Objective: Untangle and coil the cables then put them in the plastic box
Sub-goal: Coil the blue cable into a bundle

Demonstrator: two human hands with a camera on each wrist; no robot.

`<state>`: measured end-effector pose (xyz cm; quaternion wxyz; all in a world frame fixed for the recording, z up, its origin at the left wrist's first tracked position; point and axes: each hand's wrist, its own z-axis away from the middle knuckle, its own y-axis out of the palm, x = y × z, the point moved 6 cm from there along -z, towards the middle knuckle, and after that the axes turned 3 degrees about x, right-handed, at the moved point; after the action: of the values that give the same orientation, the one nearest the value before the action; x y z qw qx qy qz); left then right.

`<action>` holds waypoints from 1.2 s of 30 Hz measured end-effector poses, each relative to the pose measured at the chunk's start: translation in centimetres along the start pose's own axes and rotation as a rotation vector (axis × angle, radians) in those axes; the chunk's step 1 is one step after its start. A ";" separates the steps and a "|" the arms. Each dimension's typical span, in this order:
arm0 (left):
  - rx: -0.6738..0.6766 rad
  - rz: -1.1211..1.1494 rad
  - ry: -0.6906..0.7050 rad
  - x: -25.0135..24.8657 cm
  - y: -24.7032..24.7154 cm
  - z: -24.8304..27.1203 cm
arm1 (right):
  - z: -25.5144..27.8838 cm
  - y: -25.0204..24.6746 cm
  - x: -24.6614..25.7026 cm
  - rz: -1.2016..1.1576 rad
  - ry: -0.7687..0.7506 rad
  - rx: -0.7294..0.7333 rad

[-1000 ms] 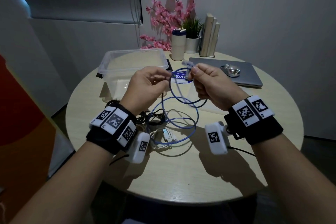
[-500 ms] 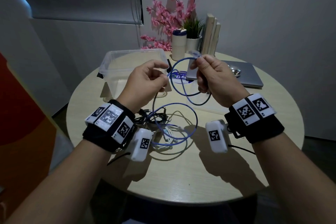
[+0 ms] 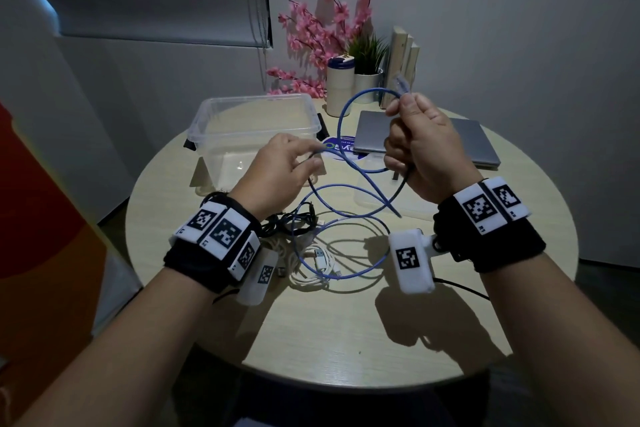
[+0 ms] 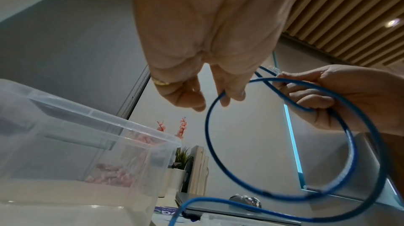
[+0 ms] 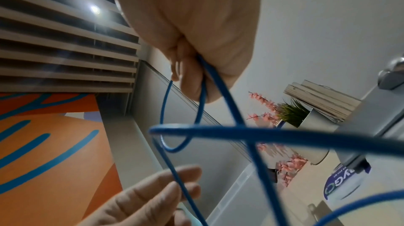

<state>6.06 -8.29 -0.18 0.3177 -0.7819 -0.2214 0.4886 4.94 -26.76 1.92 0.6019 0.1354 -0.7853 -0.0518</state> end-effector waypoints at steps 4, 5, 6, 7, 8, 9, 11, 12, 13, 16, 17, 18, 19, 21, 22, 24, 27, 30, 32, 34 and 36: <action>-0.044 0.064 -0.015 0.3 -0.4 -0.1 | 0.1 -0.1 -0.5 0.239 0.041 0.000; -0.055 0.068 -0.005 0.1 -0.5 -0.1 | 0.1 0.0 -1.0 0.319 0.065 0.008; -0.055 0.073 0.007 -0.1 -0.5 -0.1 | 0.2 0.1 -1.4 0.393 0.088 0.023; -0.051 0.079 0.023 -0.5 -0.4 -0.2 | 0.2 0.3 -1.8 0.459 0.106 0.040; -0.053 0.080 0.045 -0.9 -0.4 -0.1 | 0.3 0.5 -2.2 0.515 0.119 0.056; -0.063 0.076 0.074 -1.4 -0.4 -0.1 | 0.3 0.8 -2.4 0.557 0.126 0.070; -0.088 0.076 0.127 -2.3 -0.3 0.0 | 0.5 1.3 -2.5 0.612 0.130 0.097; -0.100 0.079 0.149 -2.6 -0.3 0.1 | 0.6 1.5 -2.5 0.634 0.130 0.114; -0.115 0.081 0.166 -2.8 -0.2 0.2 | 0.6 1.7 -2.5 0.654 0.128 0.133; -0.133 0.138 0.171 -2.7 -0.1 0.3 | 0.7 1.8 -2.4 0.593 0.112 0.153; -0.113 0.181 0.142 -2.3 0.1 0.3 | 0.7 1.6 -2.3 0.505 0.119 0.127; -0.083 0.232 0.098 -1.6 0.4 0.3 | 0.5 1.2 -2.2 0.397 0.128 0.093; -0.045 0.286 0.045 -0.9 0.7 0.3 | 0.4 0.8 -1.9 0.296 0.132 0.061; 0.008 0.400 -0.031 0.0 1.3 0.6 | 0.3 0.2 -1.4 0.178 0.135 0.021; 0.013 0.466 -0.047 0.1 1.5 0.8 | 0.3 0.0 -1.3 0.160 0.142 0.019; -0.048 0.539 -0.027 -0.1 1.2 1.0 | 0.3 0.0 -1.5 0.167 0.166 0.040; -0.183 0.415 0.048 -0.6 -0.1 0.8 | 0.5 0.1 -1.8 0.180 0.210 0.077; -0.247 0.246 0.104 -0.5 -0.9 0.3 | 0.5 0.3 -1.9 0.199 0.226 0.073; -0.262 0.113 0.166 -0.7 -1.0 0.3 | 0.6 0.7 -1.8 0.189 0.227 0.089; -0.268 0.007 0.264 -1.6 -0.7 0.4 | 0.8 1.4 -2.0 0.197 0.232 0.135; -0.285 -0.074 0.349 -2.7 -0.7 0.4 | 0.9 2.1 -2.3 0.254 0.244 0.183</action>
<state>4.54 -9.42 1.85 0.2551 -0.8828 -0.2586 0.2978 4.28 -24.23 0.07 0.6796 0.0948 -0.7186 0.1130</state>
